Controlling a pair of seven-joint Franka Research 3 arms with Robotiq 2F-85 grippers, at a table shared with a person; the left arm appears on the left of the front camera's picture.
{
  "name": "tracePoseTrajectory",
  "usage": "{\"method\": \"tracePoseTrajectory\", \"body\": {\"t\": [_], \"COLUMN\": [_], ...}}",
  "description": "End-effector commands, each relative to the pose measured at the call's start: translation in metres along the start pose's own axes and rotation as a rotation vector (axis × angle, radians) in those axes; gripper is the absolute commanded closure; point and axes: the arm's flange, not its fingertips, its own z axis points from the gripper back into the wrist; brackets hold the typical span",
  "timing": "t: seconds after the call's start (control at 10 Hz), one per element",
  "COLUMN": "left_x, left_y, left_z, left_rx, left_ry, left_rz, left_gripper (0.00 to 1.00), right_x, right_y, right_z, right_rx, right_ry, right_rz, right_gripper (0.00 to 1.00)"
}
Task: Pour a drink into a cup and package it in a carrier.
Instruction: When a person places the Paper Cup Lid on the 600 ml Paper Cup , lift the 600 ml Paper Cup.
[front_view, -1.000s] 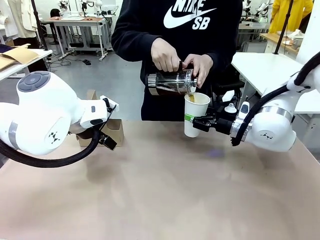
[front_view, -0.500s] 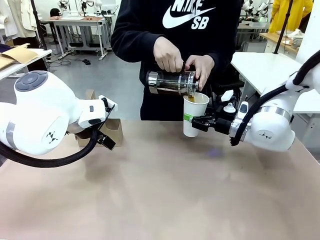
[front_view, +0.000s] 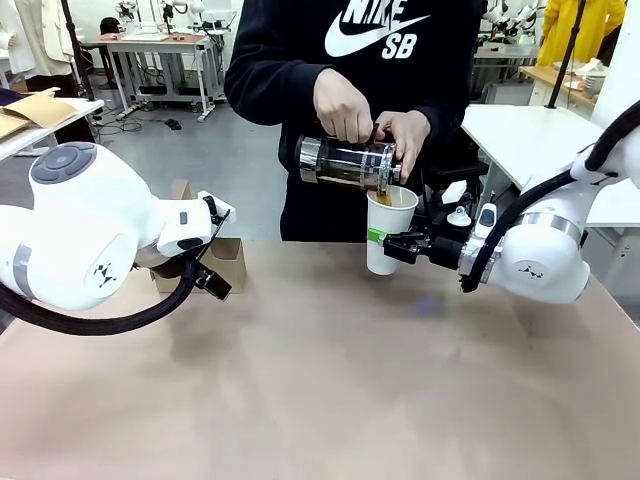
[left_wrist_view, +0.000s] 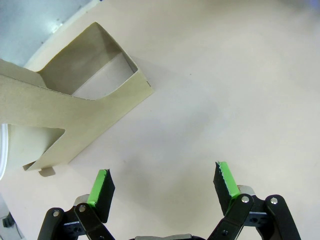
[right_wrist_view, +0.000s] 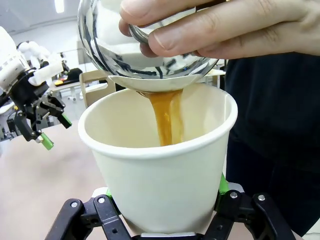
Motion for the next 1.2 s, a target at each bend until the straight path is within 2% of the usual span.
{"method": "tracePoseTrajectory", "body": {"t": [0.0,1.1], "left_x": [-0.0002,-0.0002], "left_y": [0.0004,0.0004], "left_z": [0.0005,0.0005], "left_rx": [-0.002,-0.002], "left_ry": [-0.001,-0.001], "left_rz": [0.002,0.002], "left_gripper": [0.00,0.00], "right_x": [0.0037,0.0037], "right_y": [0.0043,0.0043], "right_z": [0.0021,0.0021], "right_rx": [-0.001,-0.001], "right_ry": [-0.003,-0.003], "right_rz": [0.002,0.002], "right_gripper": [0.23,0.23]}}
